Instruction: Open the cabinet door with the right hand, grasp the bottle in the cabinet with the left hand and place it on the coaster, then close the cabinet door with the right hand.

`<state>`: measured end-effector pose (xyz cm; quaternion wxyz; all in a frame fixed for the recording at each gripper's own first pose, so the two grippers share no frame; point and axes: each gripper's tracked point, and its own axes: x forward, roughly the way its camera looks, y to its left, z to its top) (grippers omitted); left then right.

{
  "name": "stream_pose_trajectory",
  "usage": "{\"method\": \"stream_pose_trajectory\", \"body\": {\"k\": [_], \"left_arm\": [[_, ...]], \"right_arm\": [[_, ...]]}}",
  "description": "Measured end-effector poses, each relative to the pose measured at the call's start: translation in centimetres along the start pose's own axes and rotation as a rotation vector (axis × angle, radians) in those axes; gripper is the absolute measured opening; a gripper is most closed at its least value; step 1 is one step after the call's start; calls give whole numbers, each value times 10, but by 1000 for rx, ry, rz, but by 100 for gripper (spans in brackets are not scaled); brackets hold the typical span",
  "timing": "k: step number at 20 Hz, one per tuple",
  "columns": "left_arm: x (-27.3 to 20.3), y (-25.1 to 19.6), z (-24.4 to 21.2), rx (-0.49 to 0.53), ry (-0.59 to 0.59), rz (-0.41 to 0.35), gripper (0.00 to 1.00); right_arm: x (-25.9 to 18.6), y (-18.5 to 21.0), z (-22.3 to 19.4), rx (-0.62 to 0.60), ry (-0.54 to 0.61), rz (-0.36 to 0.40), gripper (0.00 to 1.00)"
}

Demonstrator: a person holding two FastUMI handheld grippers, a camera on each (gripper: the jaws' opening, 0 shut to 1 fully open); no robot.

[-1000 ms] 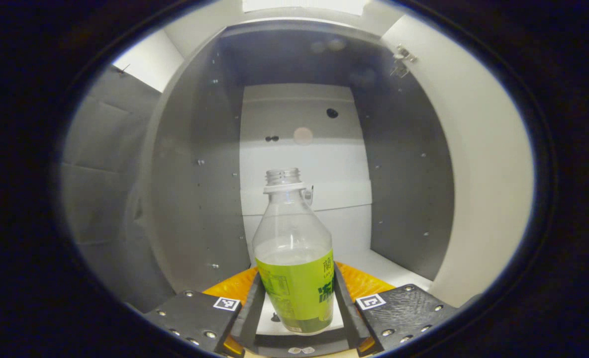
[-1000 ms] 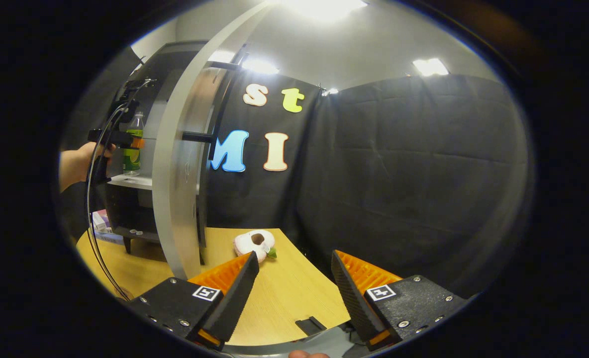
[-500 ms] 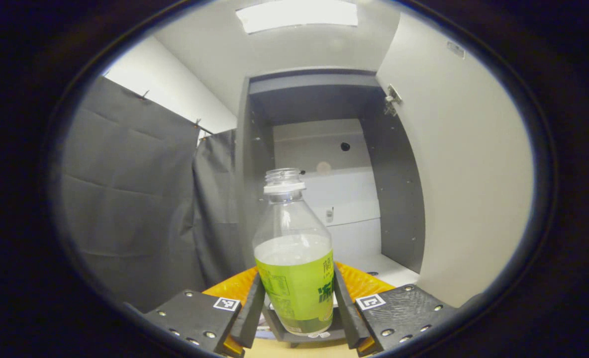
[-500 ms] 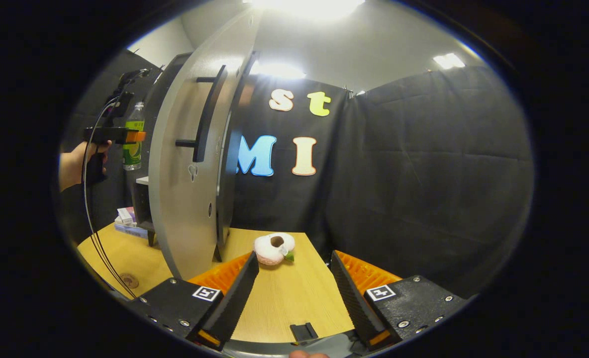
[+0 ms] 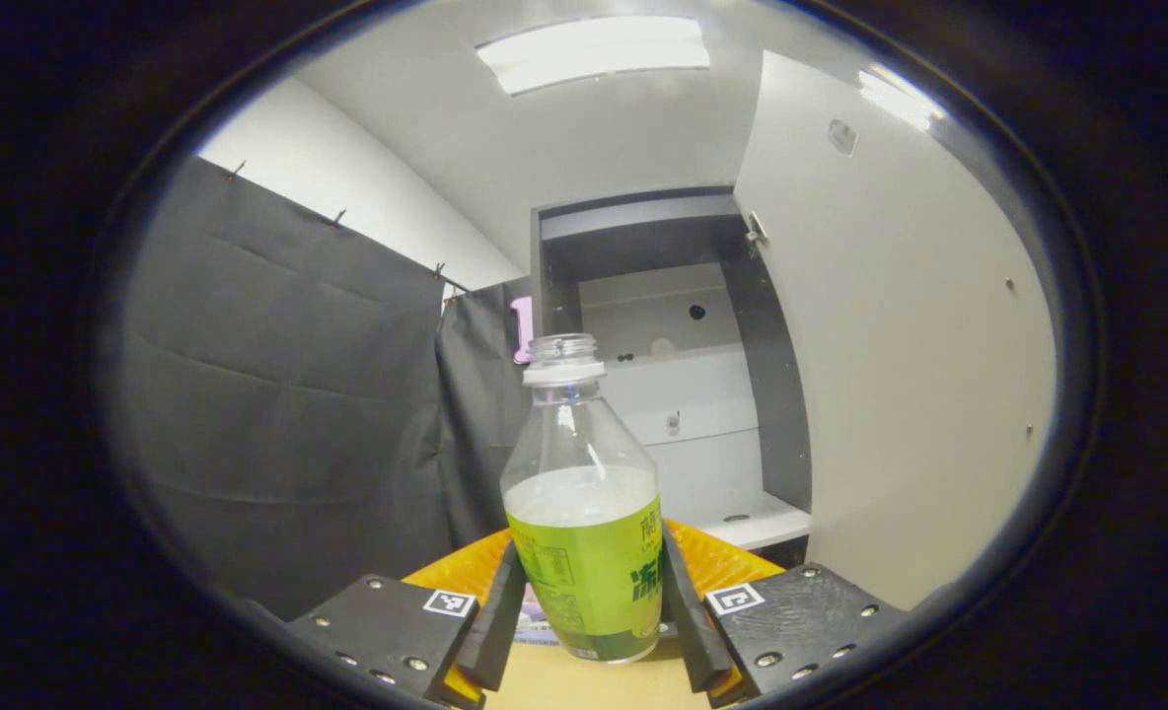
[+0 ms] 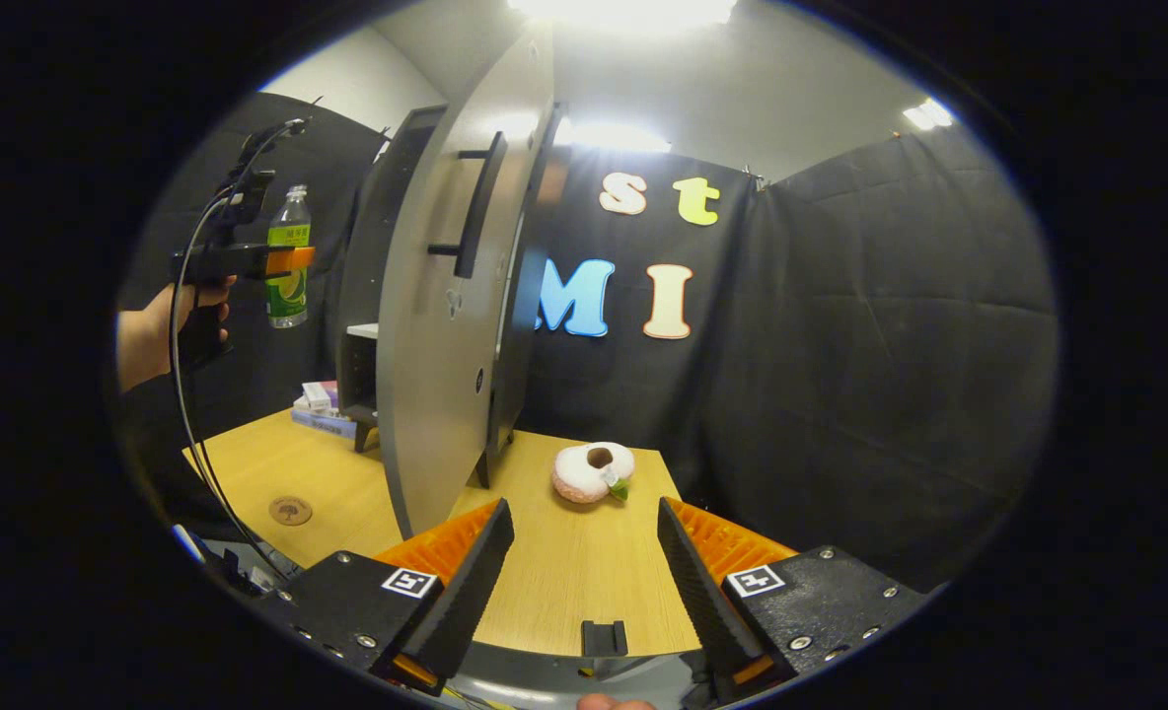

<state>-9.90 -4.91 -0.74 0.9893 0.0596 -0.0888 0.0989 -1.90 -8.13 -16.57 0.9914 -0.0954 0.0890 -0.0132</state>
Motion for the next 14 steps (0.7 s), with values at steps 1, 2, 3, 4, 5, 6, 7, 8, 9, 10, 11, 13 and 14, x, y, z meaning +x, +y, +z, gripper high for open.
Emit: {"method": "stream_pose_trajectory", "body": {"k": [1,2,3,4,5,6,7,8,9,10,11,13,14], "left_arm": [[-3,1,-2,17,-1,1,75],[-11,3,-8,32,-6,4,74],[-19,5,-16,44,-10,5,74],[-28,7,-26,54,-14,5,69],[-33,10,-33,65,-22,6,69],[-38,12,-41,73,-27,10,73],[-41,12,-53,76,-23,10,71],[-40,12,-69,72,-16,6,69],[-40,11,-86,69,-5,3,69],[-44,13,-107,68,4,2,69],[-47,13,-126,66,17,6,69],[-57,15,-179,56,55,19,69],[-59,18,-207,53,82,30,69]], "right_arm": [[0,5,-4,-9,11,19,91],[3,10,-8,-14,20,36,91],[5,14,-12,-18,28,46,91],[8,19,-18,-21,39,53,91],[11,26,-25,-22,55,67,91],[14,36,-33,-30,80,80,91],[16,41,-41,-45,105,89,91],[17,47,-46,-60,117,96,91],[18,52,-47,-72,117,100,92],[19,56,-49,-85,118,110,91],[21,61,-55,-104,125,124,91],[27,71,-73,-148,150,140,91],[28,74,-81,-161,166,145,91]]}}
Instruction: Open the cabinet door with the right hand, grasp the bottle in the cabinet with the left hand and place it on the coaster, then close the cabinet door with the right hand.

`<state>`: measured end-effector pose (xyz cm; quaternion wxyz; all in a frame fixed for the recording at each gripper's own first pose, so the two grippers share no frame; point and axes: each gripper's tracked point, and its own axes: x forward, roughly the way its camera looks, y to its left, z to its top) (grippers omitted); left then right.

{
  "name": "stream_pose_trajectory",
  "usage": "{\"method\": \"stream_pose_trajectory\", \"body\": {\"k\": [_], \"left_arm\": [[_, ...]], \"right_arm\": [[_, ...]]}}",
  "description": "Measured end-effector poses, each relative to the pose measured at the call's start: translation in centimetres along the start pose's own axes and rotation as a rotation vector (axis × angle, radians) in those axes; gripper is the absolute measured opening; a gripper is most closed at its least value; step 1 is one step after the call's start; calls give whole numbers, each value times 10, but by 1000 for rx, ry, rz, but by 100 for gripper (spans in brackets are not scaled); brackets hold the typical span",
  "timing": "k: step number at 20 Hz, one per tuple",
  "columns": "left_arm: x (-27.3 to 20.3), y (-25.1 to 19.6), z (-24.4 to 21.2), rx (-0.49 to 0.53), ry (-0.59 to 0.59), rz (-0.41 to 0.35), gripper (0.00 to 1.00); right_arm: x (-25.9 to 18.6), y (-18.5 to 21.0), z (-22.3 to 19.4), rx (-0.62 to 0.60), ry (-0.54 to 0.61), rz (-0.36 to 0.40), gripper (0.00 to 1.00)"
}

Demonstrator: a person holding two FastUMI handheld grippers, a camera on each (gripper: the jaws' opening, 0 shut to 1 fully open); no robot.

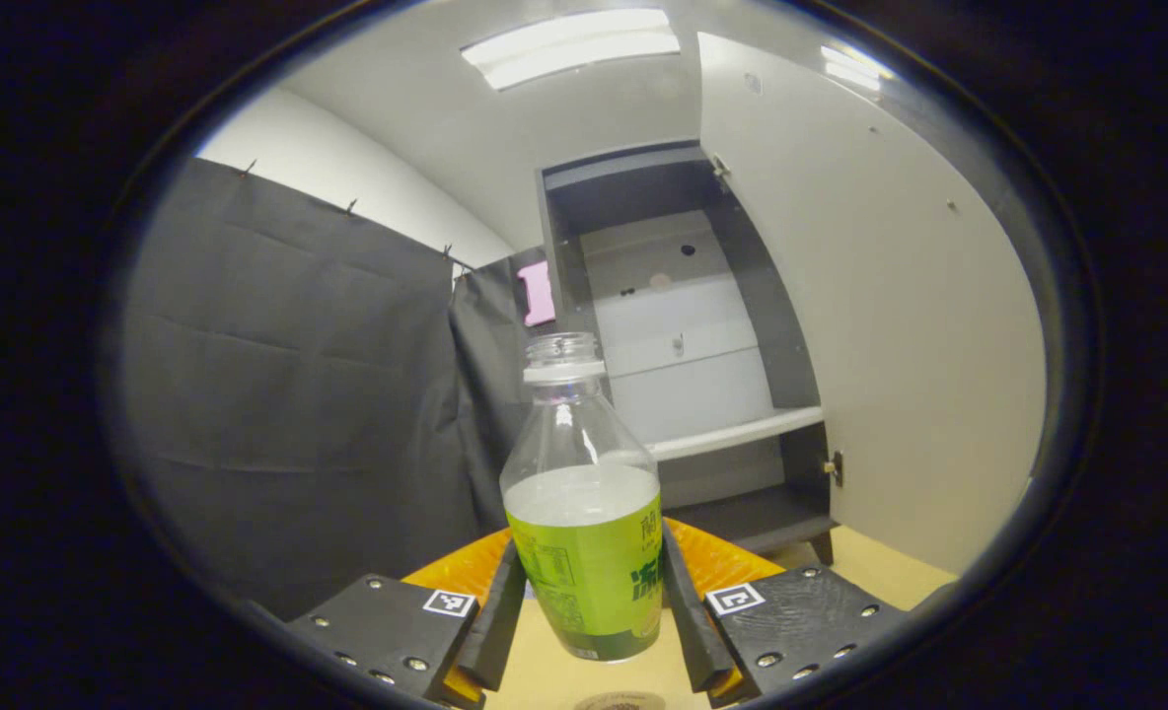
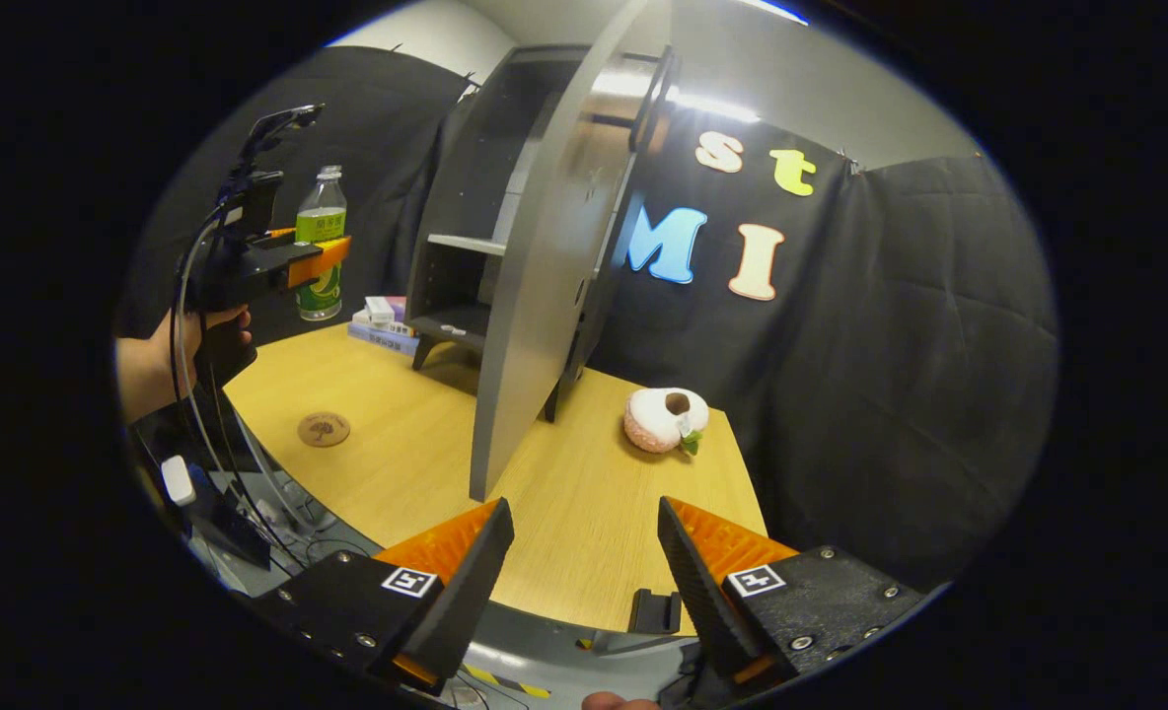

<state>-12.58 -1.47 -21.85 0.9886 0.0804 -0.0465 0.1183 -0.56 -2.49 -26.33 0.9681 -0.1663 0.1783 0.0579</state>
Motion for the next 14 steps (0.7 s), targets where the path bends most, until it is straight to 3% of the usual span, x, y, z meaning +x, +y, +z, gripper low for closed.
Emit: {"method": "stream_pose_trajectory", "body": {"k": [4,8,10,11,14], "left_arm": [[-7,4,-96,-9,83,28,70],[-12,-7,-157,9,108,9,69],[-14,-13,-177,1,122,0,70],[-14,-13,-184,-1,133,0,75],[-18,-3,-198,-29,161,41,70]], "right_arm": [[7,17,-36,-24,89,19,91],[9,36,-61,-49,145,54,91],[8,47,-69,-67,175,83,91],[9,49,-72,-76,189,91,92],[11,51,-63,-78,182,102,92]]}}
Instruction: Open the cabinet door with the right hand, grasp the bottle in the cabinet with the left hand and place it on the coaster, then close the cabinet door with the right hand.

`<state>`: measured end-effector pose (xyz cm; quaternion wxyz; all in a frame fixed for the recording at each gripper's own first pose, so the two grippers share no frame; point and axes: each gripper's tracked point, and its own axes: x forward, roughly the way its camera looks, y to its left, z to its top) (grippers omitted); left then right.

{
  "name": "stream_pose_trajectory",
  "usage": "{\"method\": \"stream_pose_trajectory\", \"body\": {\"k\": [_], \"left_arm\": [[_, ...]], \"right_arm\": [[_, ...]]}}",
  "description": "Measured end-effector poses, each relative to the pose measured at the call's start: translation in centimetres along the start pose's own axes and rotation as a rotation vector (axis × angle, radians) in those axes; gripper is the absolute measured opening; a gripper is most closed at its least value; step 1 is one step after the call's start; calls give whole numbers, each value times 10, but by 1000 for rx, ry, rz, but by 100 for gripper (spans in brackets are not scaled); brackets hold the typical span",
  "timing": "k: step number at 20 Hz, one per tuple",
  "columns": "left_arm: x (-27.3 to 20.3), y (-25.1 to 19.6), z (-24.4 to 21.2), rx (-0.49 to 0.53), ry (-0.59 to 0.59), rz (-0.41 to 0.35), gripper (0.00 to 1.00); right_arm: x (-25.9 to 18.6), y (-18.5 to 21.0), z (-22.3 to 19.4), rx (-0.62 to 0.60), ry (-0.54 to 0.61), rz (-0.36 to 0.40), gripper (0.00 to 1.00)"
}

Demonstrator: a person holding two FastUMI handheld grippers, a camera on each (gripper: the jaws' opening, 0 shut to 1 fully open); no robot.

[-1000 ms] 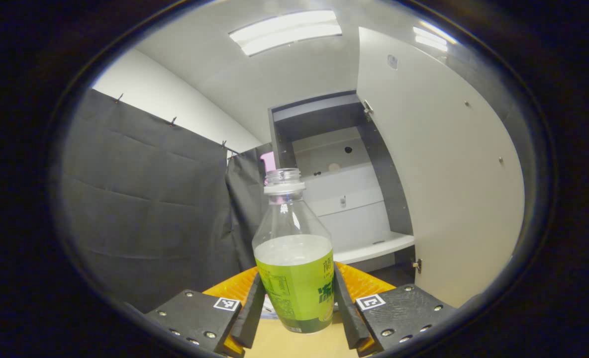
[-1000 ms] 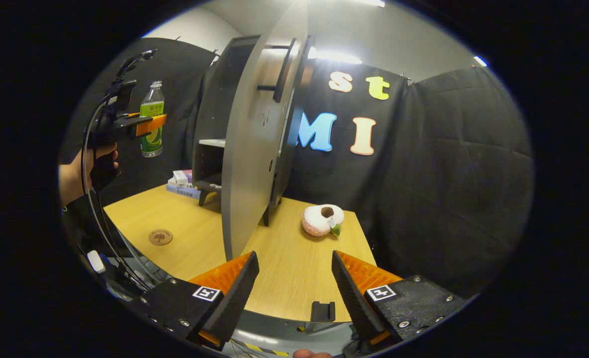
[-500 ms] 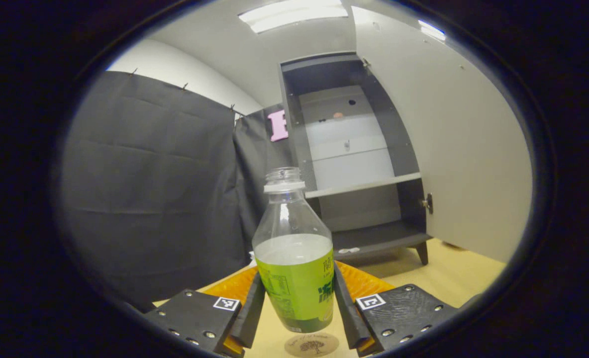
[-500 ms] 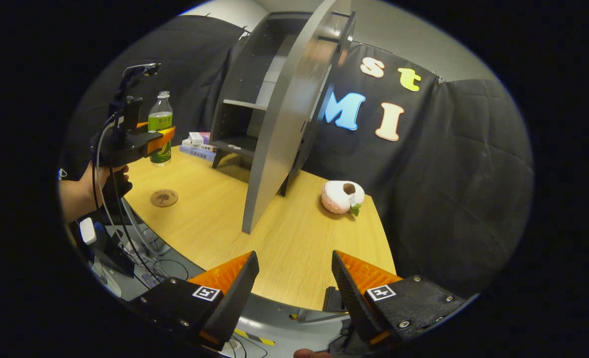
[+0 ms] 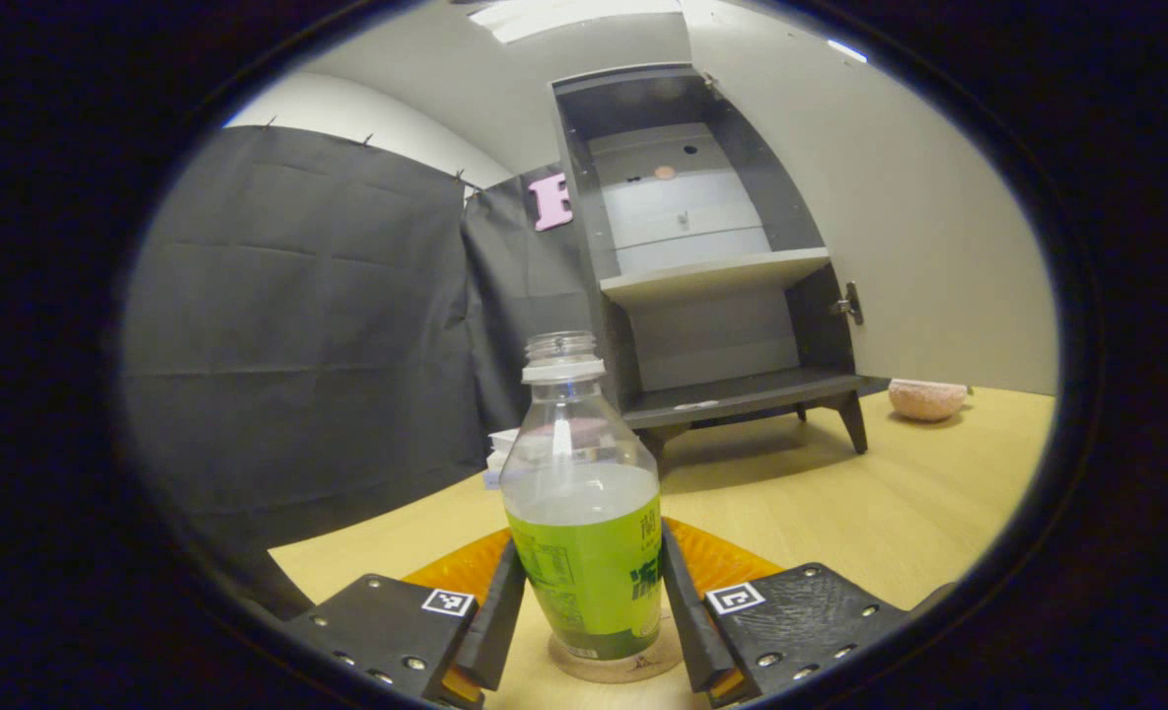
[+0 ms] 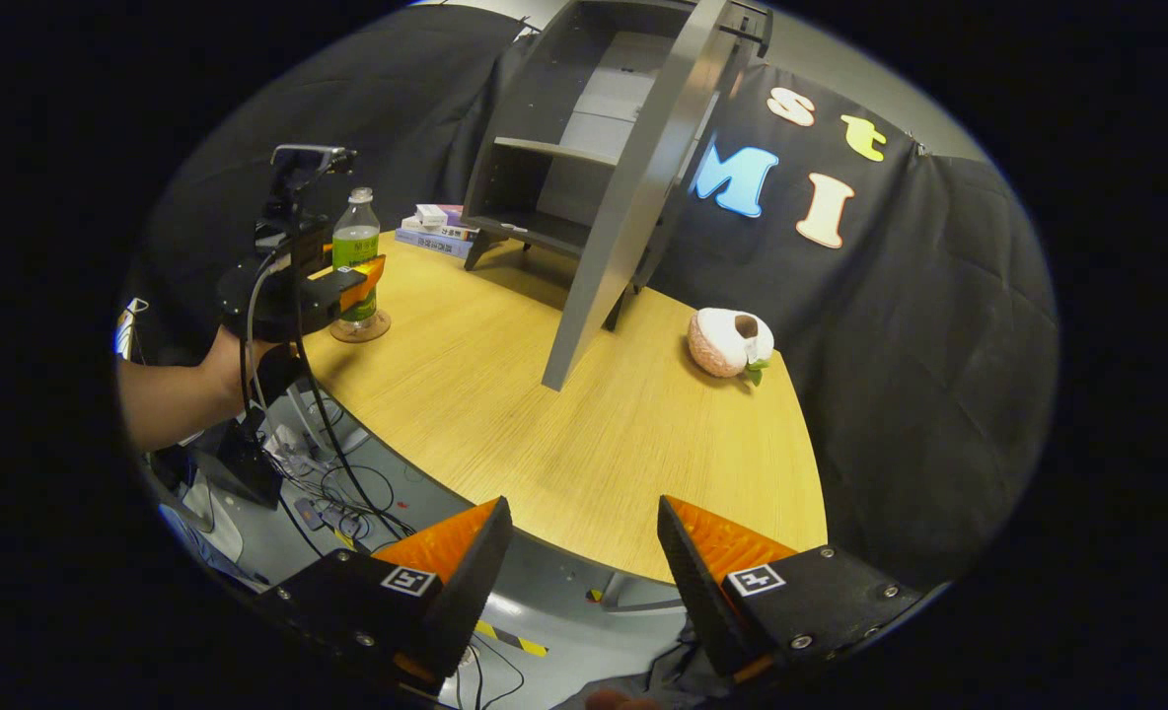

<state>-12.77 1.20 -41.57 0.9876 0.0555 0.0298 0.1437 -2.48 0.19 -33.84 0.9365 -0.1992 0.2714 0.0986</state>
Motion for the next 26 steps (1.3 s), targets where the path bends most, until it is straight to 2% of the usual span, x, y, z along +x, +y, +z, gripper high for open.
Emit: {"method": "stream_pose_trajectory", "body": {"k": [1,2,3,5,9,10,11,12,13,15,16,17,18,19,20,21,22,23,25,26], "left_arm": [[0,1,2,-20,-6,6,76],[-1,3,0,-37,0,13,76],[-1,4,-3,-48,11,18,68],[-1,6,-2,-59,14,28,82],[-1,10,17,-31,-15,34,81],[-2,8,23,-21,-10,28,85],[-1,10,31,-13,-8,30,82],[-1,11,43,-13,-13,26,82],[-1,10,56,-17,-14,11,86],[-3,11,86,-26,-28,-12,86],[-5,13,104,-23,-43,-20,81],[-8,16,123,-14,-62,-24,82],[-9,19,141,-1,-79,-28,86],[-11,22,160,14,-93,-27,77],[-14,22,176,22,-105,-26,86],[-15,21,193,23,-116,-30,82],[-18,17,208,30,-118,-40,82],[-22,13,226,37,-129,-49,77],[-31,2,267,56,-173,-79,86],[-37,-6,286,64,-198,-101,82]], "right_arm": [[1,0,3,0,-7,4,92],[2,0,4,-7,-9,6,92],[2,0,3,-16,-5,7,92],[3,2,1,-19,6,21,92],[5,5,2,-14,-1,35,92],[6,5,2,-13,-2,37,92],[5,5,6,-7,-12,41,92],[5,6,10,1,-25,42,92],[4,5,15,7,-35,47,92],[2,1,25,22,-59,42,92],[2,-2,31,41,-78,39,92],[1,-7,37,61,-96,31,92],[2,-11,42,79,-111,24,92],[2,-17,47,95,-126,13,92],[2,-23,52,106,-141,1,92],[1,-30,57,110,-154,-14,92],[2,-37,60,102,-163,-33,92],[-1,-48,64,90,-174,-66,92],[-8,-58,75,116,-206,-64,91],[-11,-63,78,136,-212,-70,92]]}}
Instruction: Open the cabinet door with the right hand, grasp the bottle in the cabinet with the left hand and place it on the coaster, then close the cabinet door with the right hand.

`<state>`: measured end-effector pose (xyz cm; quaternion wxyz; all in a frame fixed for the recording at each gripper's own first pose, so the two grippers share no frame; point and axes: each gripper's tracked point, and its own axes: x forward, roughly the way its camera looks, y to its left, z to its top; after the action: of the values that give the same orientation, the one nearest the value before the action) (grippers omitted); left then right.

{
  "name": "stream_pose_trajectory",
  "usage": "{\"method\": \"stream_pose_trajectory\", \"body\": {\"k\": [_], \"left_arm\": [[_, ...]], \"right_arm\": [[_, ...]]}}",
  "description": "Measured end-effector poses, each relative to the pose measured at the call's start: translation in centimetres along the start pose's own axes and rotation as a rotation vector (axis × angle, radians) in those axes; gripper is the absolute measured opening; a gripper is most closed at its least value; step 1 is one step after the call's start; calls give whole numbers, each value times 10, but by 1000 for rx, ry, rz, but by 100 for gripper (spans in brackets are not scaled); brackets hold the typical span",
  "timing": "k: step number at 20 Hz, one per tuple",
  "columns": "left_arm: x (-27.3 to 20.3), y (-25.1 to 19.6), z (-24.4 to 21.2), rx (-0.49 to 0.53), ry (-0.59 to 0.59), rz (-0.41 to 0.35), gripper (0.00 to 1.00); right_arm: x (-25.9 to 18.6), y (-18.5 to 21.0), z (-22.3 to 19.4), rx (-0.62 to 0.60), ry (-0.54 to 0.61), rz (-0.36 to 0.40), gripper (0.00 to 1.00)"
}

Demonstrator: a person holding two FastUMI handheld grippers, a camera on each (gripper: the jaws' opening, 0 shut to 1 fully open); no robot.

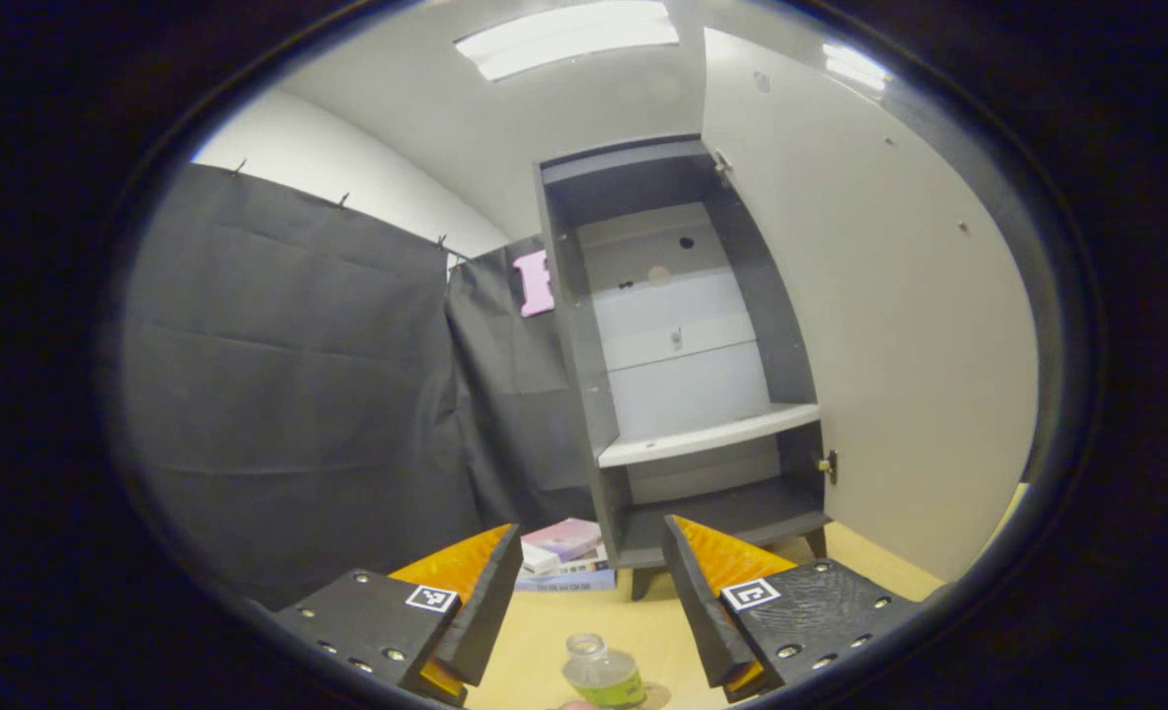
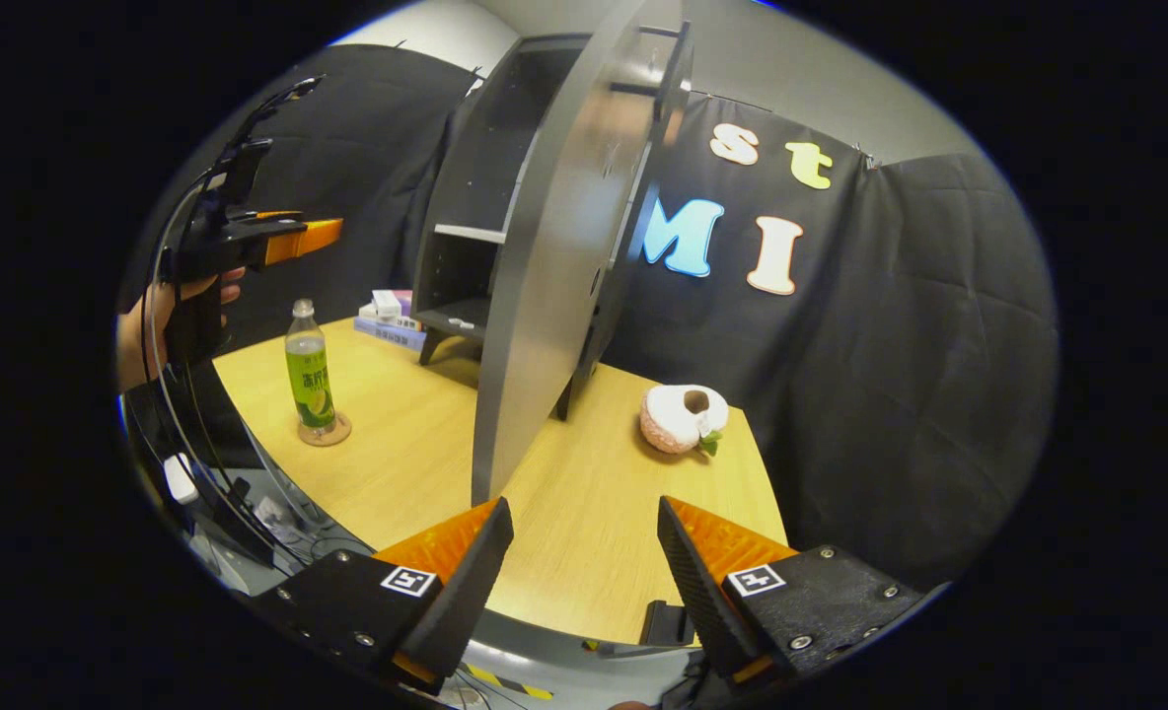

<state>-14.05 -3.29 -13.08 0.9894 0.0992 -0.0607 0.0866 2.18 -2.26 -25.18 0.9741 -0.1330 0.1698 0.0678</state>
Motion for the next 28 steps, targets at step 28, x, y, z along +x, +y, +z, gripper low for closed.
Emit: {"method": "stream_pose_trajectory", "body": {"k": [28], "left_arm": [[6,42,90,-166,142,-126,81]], "right_arm": [[-25,-68,266,304,-422,-156,91]]}}
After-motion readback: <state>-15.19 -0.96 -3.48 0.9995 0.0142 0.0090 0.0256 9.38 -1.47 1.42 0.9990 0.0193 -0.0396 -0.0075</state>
